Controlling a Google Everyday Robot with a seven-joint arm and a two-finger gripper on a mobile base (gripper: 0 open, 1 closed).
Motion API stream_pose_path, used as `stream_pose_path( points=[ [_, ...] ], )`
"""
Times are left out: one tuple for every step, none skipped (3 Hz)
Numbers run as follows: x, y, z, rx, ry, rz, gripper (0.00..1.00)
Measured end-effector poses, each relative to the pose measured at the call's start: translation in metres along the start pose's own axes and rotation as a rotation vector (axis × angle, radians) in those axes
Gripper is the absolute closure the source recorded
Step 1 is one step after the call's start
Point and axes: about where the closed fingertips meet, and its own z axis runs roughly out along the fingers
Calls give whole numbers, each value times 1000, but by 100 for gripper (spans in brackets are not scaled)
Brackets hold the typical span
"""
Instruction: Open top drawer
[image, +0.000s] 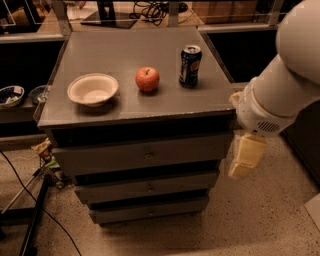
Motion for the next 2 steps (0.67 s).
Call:
stream_pose_path(
  points=[
    [-2,6,17,-13,3,7,0],
    [-9,7,56,-24,-34,0,0]
  ],
)
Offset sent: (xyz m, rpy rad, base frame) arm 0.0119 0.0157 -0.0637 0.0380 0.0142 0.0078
